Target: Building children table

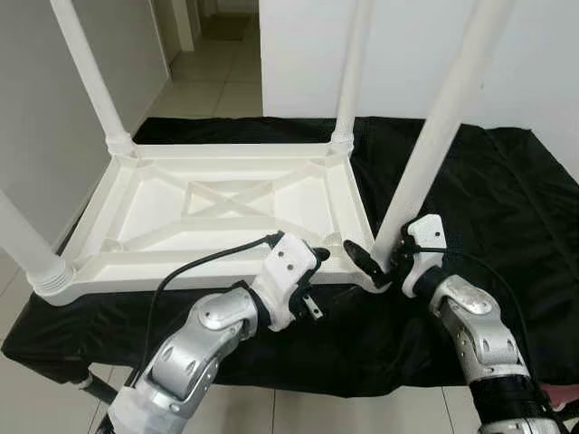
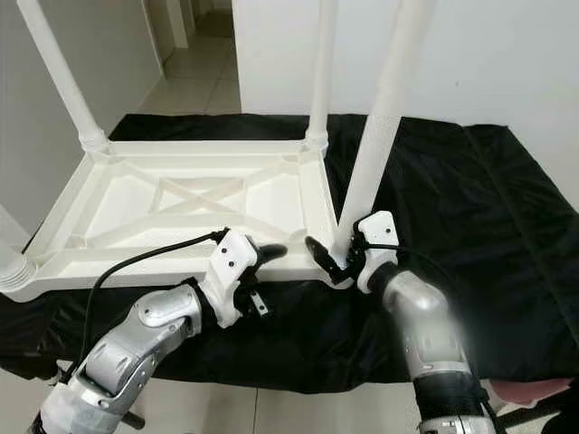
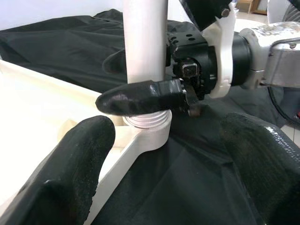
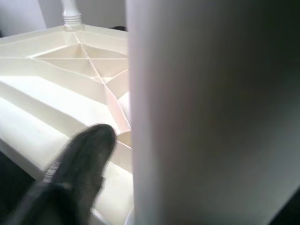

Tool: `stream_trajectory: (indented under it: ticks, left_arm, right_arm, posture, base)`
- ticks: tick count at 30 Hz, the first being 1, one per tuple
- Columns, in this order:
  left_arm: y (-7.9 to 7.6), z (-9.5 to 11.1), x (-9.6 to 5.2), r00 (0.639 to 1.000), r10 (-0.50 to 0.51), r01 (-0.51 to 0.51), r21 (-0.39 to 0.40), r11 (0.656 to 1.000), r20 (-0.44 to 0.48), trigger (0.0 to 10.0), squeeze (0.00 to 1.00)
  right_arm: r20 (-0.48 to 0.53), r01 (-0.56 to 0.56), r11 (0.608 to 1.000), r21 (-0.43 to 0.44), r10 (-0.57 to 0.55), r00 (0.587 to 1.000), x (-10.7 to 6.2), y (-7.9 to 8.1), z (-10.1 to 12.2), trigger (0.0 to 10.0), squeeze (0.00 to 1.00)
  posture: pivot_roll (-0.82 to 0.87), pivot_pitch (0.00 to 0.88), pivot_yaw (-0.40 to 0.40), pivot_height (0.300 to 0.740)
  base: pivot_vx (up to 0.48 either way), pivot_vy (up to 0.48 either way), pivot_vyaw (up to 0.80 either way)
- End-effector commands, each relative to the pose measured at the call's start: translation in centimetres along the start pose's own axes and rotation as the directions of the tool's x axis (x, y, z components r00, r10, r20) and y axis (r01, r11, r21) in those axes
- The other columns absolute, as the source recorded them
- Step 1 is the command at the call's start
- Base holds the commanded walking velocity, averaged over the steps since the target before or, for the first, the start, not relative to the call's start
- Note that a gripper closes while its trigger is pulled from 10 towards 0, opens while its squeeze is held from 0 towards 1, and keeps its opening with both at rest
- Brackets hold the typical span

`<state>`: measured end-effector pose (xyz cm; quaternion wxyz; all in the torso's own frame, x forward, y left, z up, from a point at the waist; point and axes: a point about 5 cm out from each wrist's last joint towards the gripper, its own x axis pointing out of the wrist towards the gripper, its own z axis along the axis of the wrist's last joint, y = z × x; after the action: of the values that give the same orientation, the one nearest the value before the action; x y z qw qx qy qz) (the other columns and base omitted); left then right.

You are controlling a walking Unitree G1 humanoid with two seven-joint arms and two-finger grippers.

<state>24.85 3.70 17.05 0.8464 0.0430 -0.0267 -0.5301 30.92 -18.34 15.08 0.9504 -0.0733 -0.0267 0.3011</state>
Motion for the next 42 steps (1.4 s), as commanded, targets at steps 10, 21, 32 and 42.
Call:
stream_trajectory:
  ticks: [10,21,32,42]
  left_arm:
    - [0.0,-0.2,-0.3,1.000,-0.007,0.007,0.010,1.000,-0.017,10.0,0.00]
    - [0.0,-0.2,-0.2,1.000,-0.019,0.020,0.013,1.000,-0.020,10.0,0.00]
    - [0.9,0.0,-0.2,1.000,-0.003,0.004,0.025,1.000,-0.016,10.0,0.00]
    - [1.3,0.2,0.1,1.000,-0.012,0.013,0.036,0.999,-0.013,10.0,0.00]
  right_arm:
    - [-0.027,-0.088,0.995,0.045,0.090,0.996,0.1,0.4,-1.5,0.0,0.00]
    - [-0.011,-0.034,0.994,0.103,0.035,0.999,0.1,0.4,-1.8,10.0,0.00]
    - [0.004,0.280,0.940,0.194,-0.286,0.958,0.7,2.6,-0.4,10.0,0.00]
    - [-0.046,0.469,0.855,0.220,-0.471,0.881,0.6,4.7,0.2,10.0,0.00]
  posture:
    - [-0.07,0.040,0.044,0.740]
    - [-0.08,0.047,0.049,0.740]
    - [-0.10,0.039,0.047,0.740]
    - [-0.11,0.027,0.043,0.740]
  base:
    - [0.000,0.000,0.00]
    - [0.000,0.000,0.00]
    - [0.000,0.000,0.00]
    - [0.000,0.000,0.00]
